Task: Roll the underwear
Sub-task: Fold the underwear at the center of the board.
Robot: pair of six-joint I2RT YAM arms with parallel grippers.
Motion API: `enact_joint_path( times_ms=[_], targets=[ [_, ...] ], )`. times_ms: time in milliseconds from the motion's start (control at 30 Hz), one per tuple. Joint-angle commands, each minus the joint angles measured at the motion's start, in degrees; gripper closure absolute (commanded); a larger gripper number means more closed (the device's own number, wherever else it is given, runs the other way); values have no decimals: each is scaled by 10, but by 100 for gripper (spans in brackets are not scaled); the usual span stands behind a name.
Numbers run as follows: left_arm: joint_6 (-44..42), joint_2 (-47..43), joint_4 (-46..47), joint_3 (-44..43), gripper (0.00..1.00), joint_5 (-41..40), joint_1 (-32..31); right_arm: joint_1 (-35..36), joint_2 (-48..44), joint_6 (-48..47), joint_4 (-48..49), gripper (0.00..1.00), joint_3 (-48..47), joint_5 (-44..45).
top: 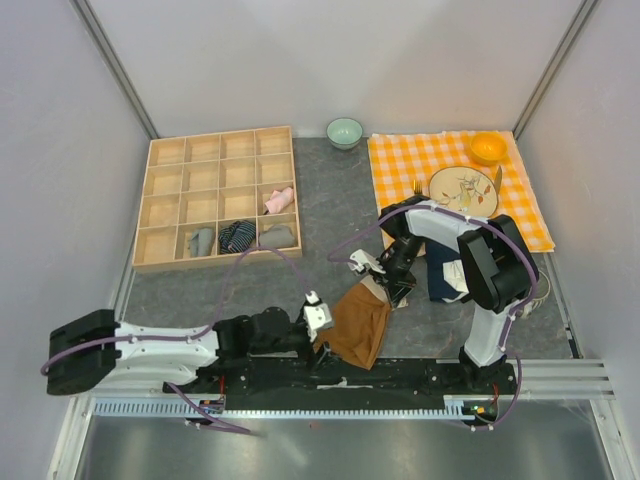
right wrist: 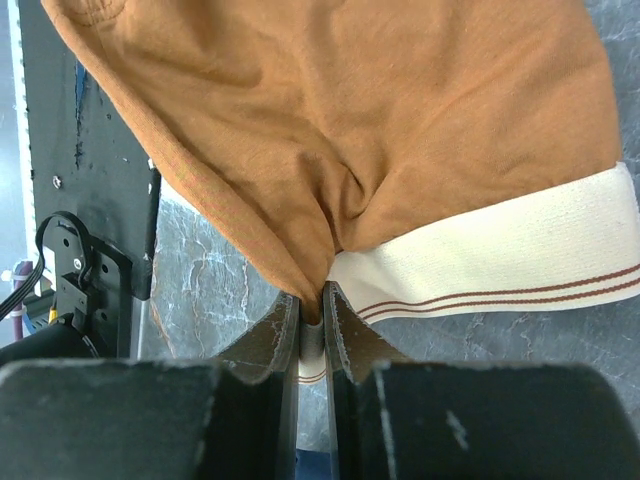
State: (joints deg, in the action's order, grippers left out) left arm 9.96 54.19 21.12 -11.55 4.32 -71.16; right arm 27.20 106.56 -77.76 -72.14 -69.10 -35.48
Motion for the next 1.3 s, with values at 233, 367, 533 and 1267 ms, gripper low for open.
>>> enact_joint_path(
  times_ms=[233,367,533,1267],
  targets=[
    [-188,244,254,-90,12,-199,-199,-3,7,-10,-26,97,-17,-43],
    [-236,331,277,-137,11,-301,-249,-3,7,-13,-27,97,-16,-45],
    [-245,414,274,-190,11,-413,-277,-4,4,-16,-27,97,-13,-47],
    [-122,434,104,-251,27,-395,-280,-4,3,-20,-32,97,-15,-50]
  ],
)
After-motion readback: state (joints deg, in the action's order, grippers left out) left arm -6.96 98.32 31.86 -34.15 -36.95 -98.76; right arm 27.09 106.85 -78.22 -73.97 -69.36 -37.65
